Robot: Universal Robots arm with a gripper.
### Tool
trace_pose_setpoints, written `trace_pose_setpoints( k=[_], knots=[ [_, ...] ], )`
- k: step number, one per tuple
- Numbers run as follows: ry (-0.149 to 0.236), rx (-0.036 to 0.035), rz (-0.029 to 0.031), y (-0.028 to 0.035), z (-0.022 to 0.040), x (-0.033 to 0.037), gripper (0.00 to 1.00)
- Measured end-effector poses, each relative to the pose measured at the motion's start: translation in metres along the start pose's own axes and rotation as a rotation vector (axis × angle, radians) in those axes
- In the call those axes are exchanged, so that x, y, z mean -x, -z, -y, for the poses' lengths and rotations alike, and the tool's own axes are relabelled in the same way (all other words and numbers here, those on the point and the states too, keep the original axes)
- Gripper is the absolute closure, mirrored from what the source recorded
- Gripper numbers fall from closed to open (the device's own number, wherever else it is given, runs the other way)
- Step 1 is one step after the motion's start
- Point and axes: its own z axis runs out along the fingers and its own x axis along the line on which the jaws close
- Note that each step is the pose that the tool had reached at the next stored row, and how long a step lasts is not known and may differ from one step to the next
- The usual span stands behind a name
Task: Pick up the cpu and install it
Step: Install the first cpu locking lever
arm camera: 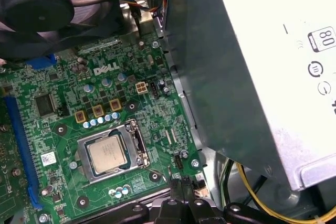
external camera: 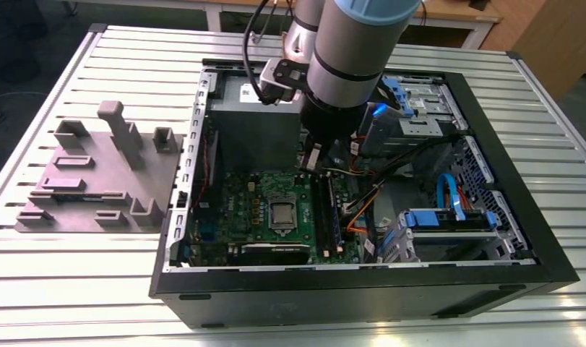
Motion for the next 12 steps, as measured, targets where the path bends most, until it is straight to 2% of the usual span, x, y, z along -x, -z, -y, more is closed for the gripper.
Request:
trace_pose_setpoints(
  k=[7,12],
  knots=[
    [0.019,0.0011,-0.0023,-0.0002,-0.0007,-0.0012,0.90],
    [0.020,-0.0010,-0.0092,0.0002,0.0001,-0.0043,0.90]
  ],
)
